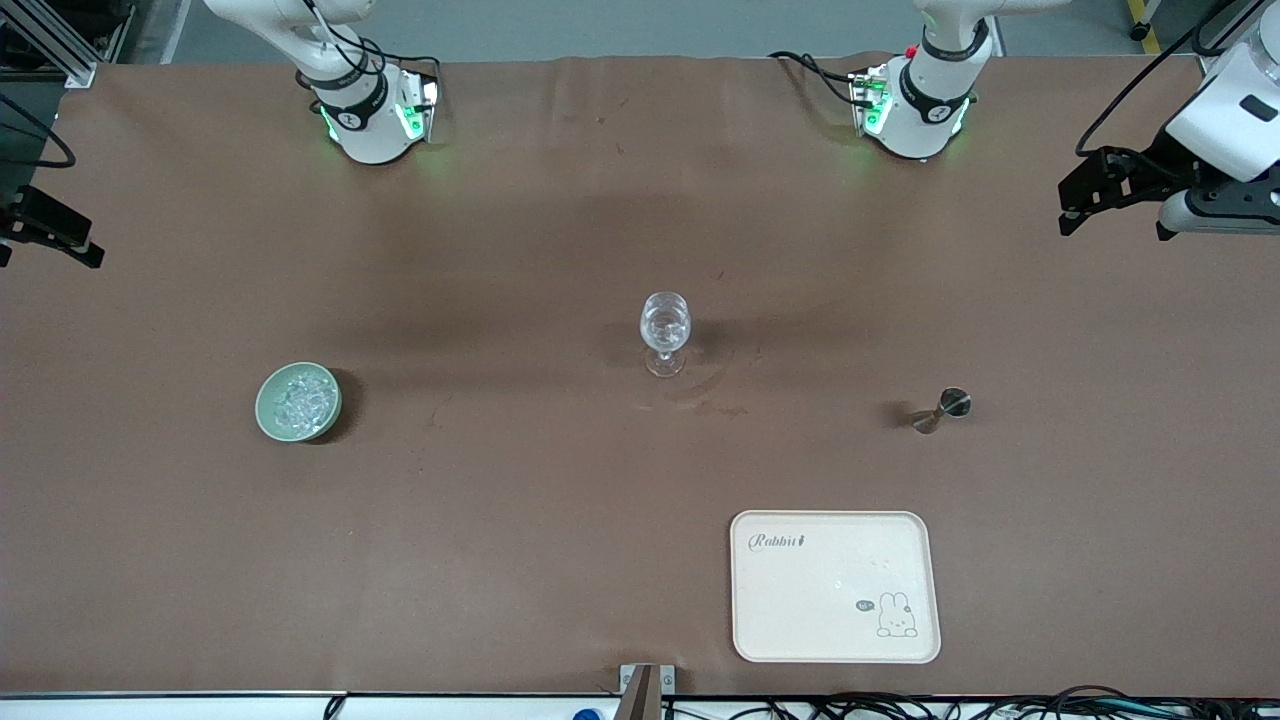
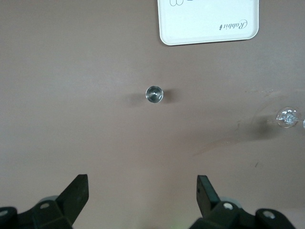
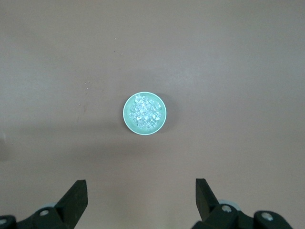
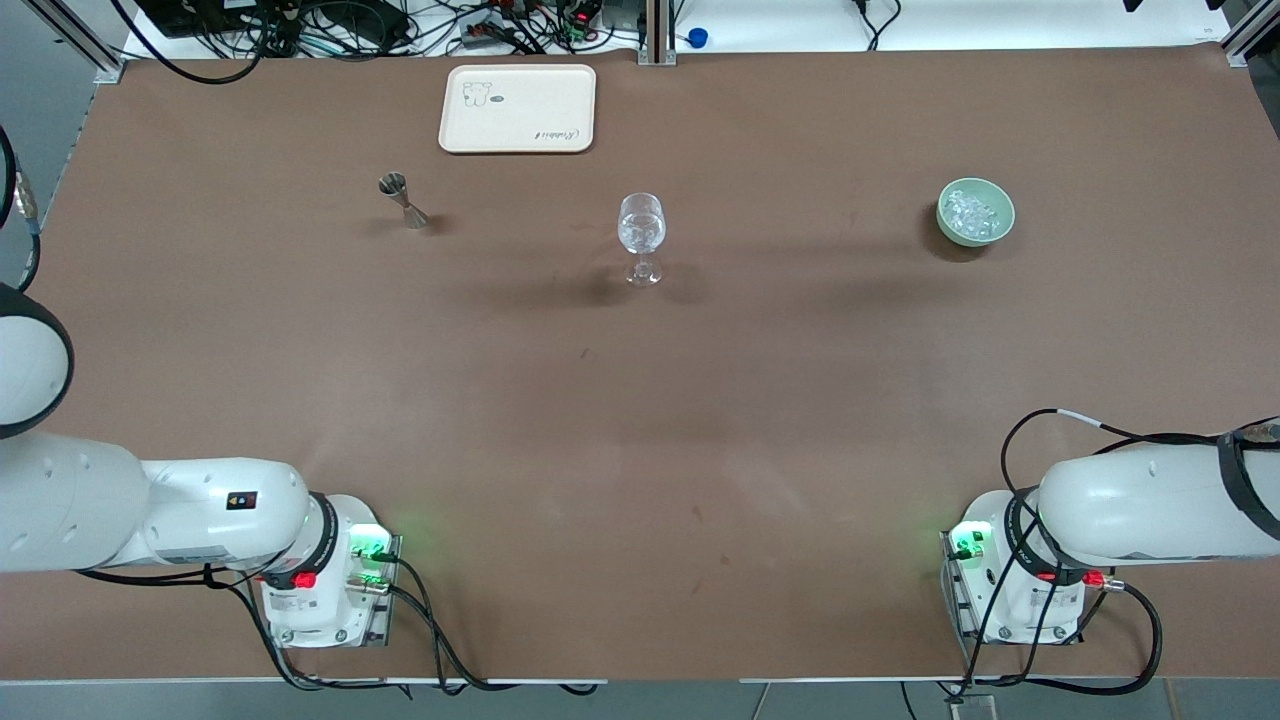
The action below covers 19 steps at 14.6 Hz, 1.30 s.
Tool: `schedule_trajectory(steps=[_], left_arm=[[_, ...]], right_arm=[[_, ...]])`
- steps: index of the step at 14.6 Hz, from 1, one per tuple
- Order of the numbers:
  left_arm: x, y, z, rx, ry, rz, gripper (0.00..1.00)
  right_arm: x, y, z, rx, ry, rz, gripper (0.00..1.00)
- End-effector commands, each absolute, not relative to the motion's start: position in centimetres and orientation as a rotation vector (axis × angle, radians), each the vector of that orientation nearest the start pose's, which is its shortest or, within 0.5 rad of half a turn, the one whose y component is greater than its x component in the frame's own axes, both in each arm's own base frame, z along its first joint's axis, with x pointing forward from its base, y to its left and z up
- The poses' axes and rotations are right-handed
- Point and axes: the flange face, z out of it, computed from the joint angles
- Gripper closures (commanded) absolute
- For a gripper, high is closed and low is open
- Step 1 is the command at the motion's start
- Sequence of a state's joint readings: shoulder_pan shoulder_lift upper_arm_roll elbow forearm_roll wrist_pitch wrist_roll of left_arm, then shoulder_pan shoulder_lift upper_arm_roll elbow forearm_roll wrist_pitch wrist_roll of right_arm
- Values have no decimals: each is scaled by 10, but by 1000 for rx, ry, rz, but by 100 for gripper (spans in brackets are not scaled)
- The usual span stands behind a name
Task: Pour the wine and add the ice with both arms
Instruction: 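Reach the right gripper to the ice bowl while the left gripper reaches the jigger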
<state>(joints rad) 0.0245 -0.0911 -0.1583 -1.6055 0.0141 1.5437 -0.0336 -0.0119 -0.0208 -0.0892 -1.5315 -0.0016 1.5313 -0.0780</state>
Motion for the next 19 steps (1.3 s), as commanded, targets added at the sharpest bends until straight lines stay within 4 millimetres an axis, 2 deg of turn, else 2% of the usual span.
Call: schedule_trajectory(steps=[1, 4, 6, 8, 11, 14, 16, 19], left_arm=[[517, -62, 662, -3120, 145, -48, 0], [522, -60, 668, -3116, 142, -68, 0], [540, -58, 659, -3122, 154, -52, 0], [547, -41, 650, -3124, 116, -25, 0], [569, -43, 605, -3136, -26, 102, 0], [588, -37, 562, -3131, -497, 242, 0], [607, -21, 516, -3121, -726, 367, 0], [630, -5, 454, -3087, -1036, 475, 0]], right_arm=[[539, -58, 649, -3147, 20, -33, 0], [539, -59, 649, -3147, 22, -33, 0], [539, -59, 649, -3147, 22, -31, 0], [539, -59, 649, -3147, 22, -35, 0], [545, -61, 640, -3147, 27, -9, 0], [556, -62, 626, -3149, 31, 4, 0], [575, -61, 602, -3152, 45, 13, 0], [608, -66, 551, -3158, 120, 21, 0]])
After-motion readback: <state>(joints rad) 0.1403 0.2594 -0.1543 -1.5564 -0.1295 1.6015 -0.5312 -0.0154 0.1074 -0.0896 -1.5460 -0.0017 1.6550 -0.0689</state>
